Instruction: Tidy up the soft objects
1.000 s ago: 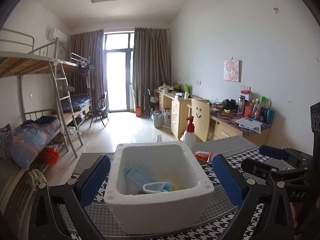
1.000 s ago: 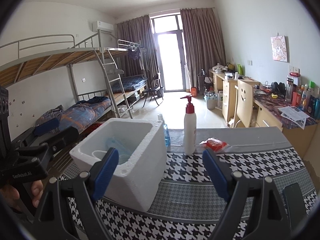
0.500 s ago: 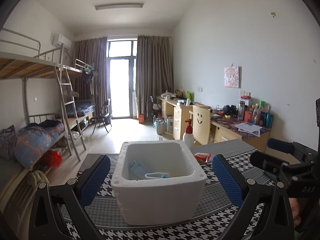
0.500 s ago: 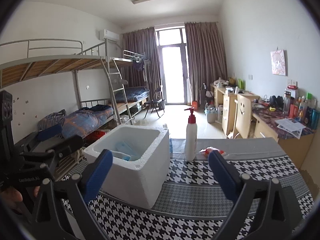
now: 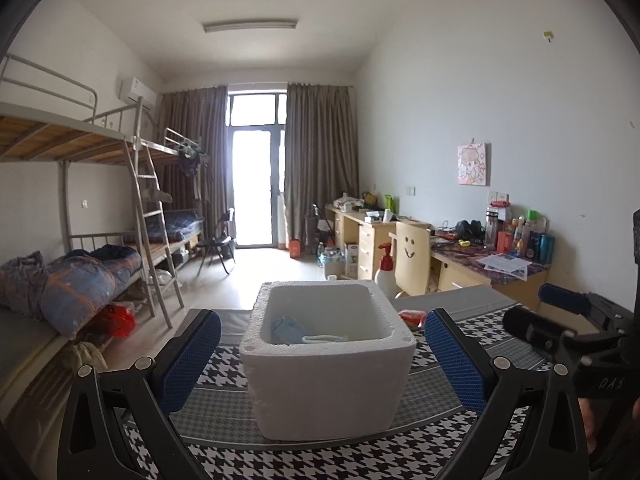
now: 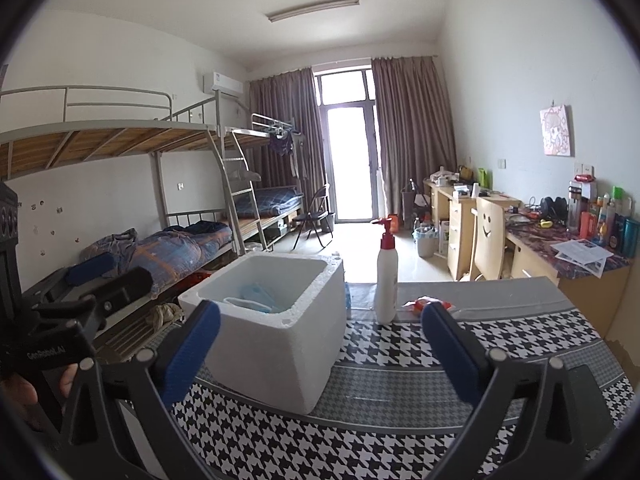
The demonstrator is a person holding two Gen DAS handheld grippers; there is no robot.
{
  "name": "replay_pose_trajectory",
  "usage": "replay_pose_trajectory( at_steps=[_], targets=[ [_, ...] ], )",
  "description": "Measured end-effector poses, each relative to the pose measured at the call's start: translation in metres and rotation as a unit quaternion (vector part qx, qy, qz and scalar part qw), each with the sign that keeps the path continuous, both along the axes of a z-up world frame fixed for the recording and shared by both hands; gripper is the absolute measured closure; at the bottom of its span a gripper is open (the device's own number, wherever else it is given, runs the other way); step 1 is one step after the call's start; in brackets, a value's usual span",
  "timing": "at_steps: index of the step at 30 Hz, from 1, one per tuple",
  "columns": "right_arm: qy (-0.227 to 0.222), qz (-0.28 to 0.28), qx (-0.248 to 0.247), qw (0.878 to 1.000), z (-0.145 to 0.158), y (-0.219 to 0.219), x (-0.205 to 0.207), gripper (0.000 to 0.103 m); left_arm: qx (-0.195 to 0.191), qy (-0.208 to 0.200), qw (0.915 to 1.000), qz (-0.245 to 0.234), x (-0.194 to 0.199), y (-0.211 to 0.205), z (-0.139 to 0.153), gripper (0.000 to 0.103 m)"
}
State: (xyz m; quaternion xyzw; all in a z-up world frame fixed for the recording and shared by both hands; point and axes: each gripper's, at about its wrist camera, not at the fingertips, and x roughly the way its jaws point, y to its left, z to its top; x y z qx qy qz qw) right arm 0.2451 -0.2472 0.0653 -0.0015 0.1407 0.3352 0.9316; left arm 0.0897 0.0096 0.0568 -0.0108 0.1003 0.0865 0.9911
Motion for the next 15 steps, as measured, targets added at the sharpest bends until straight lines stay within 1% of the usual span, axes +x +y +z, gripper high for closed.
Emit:
replay_pose_trajectory(
  at_steps=[5, 12, 15],
  targets=[
    [0.007, 0.007, 0.014, 1.000, -0.004, -0.006, -0.001, 0.001, -0.001, -0.004, 0.9999, 0.015, -0.008, 0.001, -0.008, 0.001],
    [-0.011, -0.006, 0.017, 1.000, -0.010, -0.011, -0.008, 0.001, -0.008, -0.003, 0.9998, 0.017, -0.013, 0.000, -0.016, 0.001],
    [-0.011, -0.009, 0.017, 1.000, -0.016, -0.012, -0.011, 0.001, -0.006, -0.004, 0.9998, 0.018, -0.015, -0.003, -0.022, 0.001]
  ],
)
